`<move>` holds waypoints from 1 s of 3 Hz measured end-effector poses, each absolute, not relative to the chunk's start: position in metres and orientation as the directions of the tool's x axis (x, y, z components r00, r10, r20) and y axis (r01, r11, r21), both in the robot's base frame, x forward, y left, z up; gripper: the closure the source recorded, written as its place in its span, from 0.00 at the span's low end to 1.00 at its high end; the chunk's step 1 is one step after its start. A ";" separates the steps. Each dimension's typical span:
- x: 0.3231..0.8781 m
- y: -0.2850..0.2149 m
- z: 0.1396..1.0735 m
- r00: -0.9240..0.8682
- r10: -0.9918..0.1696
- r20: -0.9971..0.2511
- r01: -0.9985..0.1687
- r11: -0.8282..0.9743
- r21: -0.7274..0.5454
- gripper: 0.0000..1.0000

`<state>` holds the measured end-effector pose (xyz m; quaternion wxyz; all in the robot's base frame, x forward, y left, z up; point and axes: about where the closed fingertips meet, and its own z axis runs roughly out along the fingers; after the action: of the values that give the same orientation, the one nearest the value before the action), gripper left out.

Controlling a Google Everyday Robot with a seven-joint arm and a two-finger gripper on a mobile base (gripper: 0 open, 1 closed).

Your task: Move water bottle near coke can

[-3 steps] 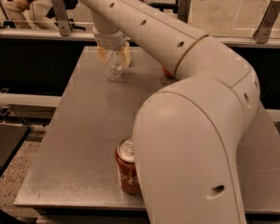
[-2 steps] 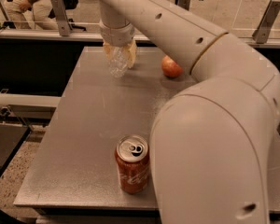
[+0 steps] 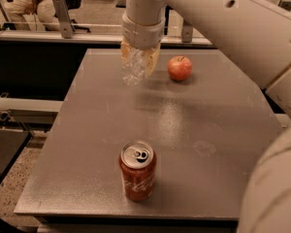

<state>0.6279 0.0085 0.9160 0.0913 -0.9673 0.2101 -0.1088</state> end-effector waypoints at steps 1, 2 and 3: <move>0.566 -0.008 0.918 0.902 -0.421 0.098 -0.390 -0.890 -0.237 1.00; 0.528 -0.015 0.911 0.914 -0.403 0.051 -0.383 -0.895 -0.228 1.00; 0.498 -0.019 0.900 0.924 -0.383 0.011 -0.372 -0.903 -0.215 1.00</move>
Offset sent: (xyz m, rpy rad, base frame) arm -0.1460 -0.0362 -0.0135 0.0571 0.1751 0.0515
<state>0.4975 -0.0194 0.8998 0.1048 -0.9751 0.1936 -0.0264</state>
